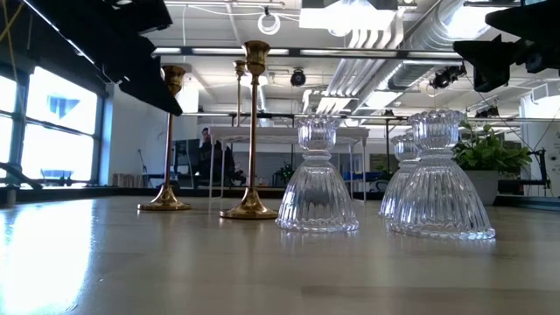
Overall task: Pick & Place candle stick holders
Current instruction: Put the left gold candle holder on the shelf
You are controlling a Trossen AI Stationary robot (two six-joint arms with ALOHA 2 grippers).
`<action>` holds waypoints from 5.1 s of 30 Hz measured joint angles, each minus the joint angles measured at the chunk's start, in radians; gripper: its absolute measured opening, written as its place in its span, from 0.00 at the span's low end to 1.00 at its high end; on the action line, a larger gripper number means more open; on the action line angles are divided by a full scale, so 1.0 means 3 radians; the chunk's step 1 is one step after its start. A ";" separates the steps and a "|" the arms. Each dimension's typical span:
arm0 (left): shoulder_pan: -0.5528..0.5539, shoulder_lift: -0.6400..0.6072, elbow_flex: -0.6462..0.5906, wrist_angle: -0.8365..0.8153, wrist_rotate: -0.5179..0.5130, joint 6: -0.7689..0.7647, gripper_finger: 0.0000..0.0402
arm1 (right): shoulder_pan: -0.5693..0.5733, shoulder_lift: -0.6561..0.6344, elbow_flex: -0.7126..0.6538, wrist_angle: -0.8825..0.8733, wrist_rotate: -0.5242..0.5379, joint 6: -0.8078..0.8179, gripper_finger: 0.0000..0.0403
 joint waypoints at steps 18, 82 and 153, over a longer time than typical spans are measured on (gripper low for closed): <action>0.0340 0.0018 0.0001 0.0261 0.0593 0.0382 0.10 | 0.0000 0.0000 0.0000 -0.0005 0.0000 -0.0014 0.64; 0.3119 0.0853 0.2403 0.1171 0.3266 0.2377 0.02 | -0.0001 0.0000 0.0001 -0.0013 0.0197 -0.0028 0.64; 0.2577 0.1741 0.3346 0.0395 0.0813 0.0794 0.02 | 0.0000 -0.0003 0.0001 -0.0303 -0.0323 -0.0013 0.64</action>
